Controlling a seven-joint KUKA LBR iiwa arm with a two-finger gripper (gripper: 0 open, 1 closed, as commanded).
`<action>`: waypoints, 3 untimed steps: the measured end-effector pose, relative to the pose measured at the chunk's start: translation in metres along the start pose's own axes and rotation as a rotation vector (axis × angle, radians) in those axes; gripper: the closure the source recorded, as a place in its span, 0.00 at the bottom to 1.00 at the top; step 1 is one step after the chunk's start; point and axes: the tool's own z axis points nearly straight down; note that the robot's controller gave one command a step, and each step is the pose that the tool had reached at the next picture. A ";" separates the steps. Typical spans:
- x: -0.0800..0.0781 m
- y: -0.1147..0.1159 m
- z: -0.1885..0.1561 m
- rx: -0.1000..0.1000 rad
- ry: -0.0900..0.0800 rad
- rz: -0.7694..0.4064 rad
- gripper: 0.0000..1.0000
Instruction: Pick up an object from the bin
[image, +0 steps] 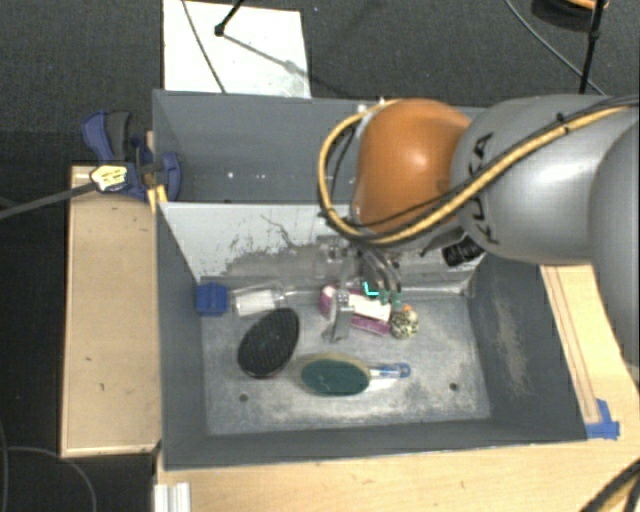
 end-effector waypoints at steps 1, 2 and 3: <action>0.024 0.053 0.100 -0.001 0.000 -0.026 0.00; 0.022 0.049 0.096 0.001 -0.006 -0.018 1.00; 0.014 0.094 0.104 0.000 -0.007 -0.053 1.00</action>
Offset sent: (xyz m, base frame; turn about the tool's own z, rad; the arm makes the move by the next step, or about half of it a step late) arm -0.0229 0.0499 -0.0957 -0.0206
